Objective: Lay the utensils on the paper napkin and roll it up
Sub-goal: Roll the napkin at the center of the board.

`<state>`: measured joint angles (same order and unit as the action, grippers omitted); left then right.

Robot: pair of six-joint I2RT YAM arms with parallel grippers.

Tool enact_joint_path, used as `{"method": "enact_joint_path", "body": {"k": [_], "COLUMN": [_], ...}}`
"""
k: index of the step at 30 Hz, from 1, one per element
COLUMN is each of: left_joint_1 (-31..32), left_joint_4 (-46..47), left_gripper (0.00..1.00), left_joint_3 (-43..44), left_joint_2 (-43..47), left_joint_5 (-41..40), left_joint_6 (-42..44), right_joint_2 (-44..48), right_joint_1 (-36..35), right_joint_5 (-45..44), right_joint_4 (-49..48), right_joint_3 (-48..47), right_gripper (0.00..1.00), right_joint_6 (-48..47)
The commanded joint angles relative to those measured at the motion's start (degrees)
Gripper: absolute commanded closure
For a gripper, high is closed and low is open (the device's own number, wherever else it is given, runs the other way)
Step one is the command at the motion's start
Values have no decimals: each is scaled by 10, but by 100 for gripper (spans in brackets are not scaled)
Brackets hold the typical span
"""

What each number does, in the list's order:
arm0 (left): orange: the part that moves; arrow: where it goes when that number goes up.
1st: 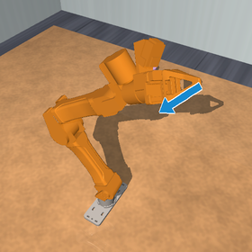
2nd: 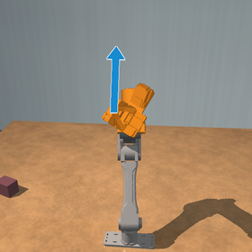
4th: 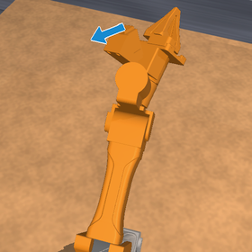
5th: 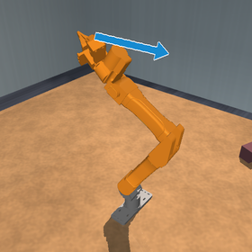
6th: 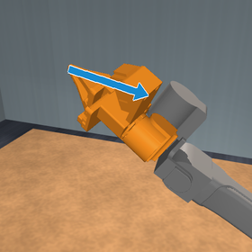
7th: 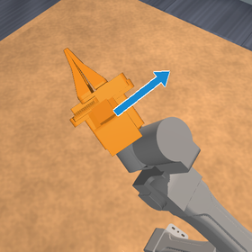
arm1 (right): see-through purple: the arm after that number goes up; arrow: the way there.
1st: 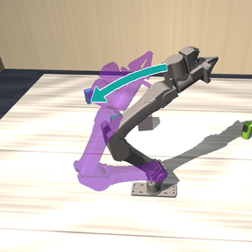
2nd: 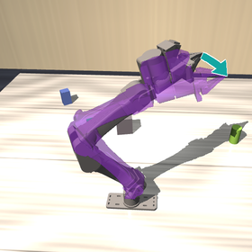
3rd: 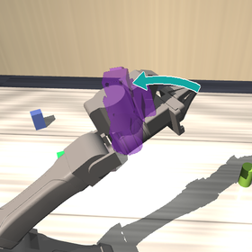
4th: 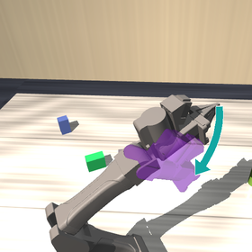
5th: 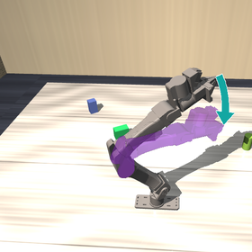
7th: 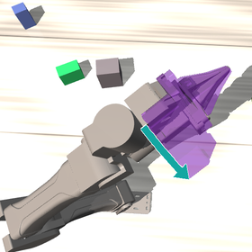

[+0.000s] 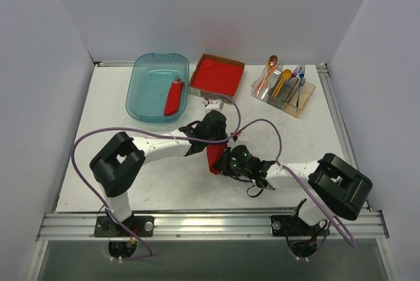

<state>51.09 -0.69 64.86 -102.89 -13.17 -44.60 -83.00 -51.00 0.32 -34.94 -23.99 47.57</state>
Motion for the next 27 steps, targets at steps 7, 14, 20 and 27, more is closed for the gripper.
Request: {"method": "enact_joint_path", "body": {"k": [7, 14, 20, 27], "left_joint_1": [2, 1, 1, 1], "left_joint_4": [34, 49, 49, 58], "left_gripper": [98, 98, 98, 98], "left_joint_3": [1, -62, -102, -137], "left_joint_2": [13, 85, 125, 150], "left_joint_5": [1, -48, -64, -77], "left_joint_6": [-1, -12, -16, -26], "right_joint_2": [-17, -19, -37, -52], "right_joint_1": [-6, -6, -6, -6], "right_joint_5": [12, 1, 7, 14], "right_joint_4": [-33, -21, -13, -12], "right_joint_3": [-18, -34, -55, -70], "right_gripper": [92, 92, 93, 93], "right_joint_6": [-14, -35, -53, -58]}}
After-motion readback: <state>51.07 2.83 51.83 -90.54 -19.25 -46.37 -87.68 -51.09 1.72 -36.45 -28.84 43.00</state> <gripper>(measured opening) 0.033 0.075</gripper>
